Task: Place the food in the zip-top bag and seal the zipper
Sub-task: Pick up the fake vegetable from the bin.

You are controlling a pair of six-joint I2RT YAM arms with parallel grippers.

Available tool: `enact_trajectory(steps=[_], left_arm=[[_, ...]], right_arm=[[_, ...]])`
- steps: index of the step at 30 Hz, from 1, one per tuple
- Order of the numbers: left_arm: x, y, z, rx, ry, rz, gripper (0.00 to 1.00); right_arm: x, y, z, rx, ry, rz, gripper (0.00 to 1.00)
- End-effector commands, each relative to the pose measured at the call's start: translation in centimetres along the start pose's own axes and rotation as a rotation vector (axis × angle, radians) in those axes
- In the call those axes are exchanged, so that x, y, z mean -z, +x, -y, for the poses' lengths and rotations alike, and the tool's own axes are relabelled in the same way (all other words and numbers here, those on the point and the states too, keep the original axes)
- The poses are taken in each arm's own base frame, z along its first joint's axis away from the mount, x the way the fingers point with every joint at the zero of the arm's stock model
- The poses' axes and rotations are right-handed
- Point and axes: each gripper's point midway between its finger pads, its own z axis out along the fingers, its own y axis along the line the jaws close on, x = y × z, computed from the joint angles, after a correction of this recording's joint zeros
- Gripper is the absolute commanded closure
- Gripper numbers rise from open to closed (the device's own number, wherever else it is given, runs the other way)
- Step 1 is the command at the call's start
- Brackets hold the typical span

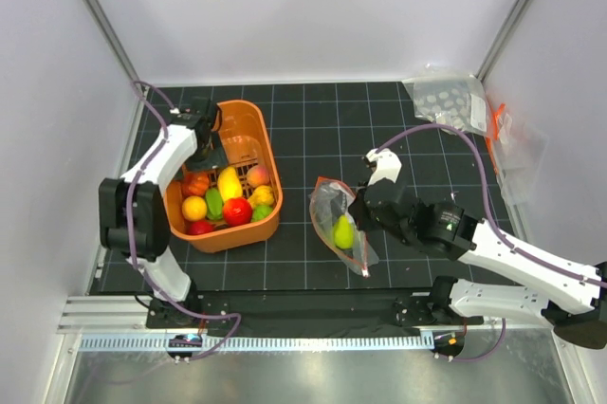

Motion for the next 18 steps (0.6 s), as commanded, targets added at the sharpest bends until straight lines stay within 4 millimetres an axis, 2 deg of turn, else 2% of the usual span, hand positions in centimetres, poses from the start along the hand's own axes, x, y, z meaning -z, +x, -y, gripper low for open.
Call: enact_trajectory(steps=[1,4,5,7,8,10,12,14,15,16,18], left_arm=[[-1.0,0.8,0.4,-0.036,-0.004,-0.081,0.04],[-0.3,0.7,1.8,-0.044,0.087,-0.1,0.33],[0.2,0.7,1.8,-0.039,0.104,-0.084,0.4],[1.7,-0.2,1.4,-0.018,0.123,-0.024,0.45],[2.1,-0.3,1.2,-0.016,0.127,-0.015,0.57],[3.6,-0.9,0.9,-0.001,0.151,0.029,0.69],[5.0,-1.2,1.1,0.011,0.187,0.07,0.71],[7.6,-2.1,1.5,0.037,0.269,0.156,0.71],[8.6,-2.1,2.2,0.037,0.314,0.177,0.71],[10.7,-2.3,3.1,0.06,0.411,0.216,0.71],[13.0,-1.8,4.8,0.07,0.535,0.227,0.71]], right_arm=[[0.4,-1.0,-0.8,-0.009,-0.042,0.039,0.99],[0.4,-0.7,-0.8,-0.009,-0.046,0.031,0.99],[0.4,-0.7,-0.7,-0.011,-0.042,0.028,0.99],[0.8,-0.8,-0.5,-0.017,-0.044,0.034,0.99],[0.8,-0.7,-0.5,-0.019,-0.044,0.034,0.99],[1.0,-0.7,-0.2,-0.029,-0.042,0.041,0.99],[1.0,-0.6,-0.1,-0.03,-0.039,0.04,0.99],[0.9,-0.5,0.0,-0.027,-0.031,0.032,0.99],[0.8,-0.3,0.0,-0.02,-0.027,0.027,0.99],[0.6,-0.4,0.1,-0.018,-0.018,0.028,0.99],[0.4,-0.6,0.1,-0.014,-0.004,0.032,0.99]])
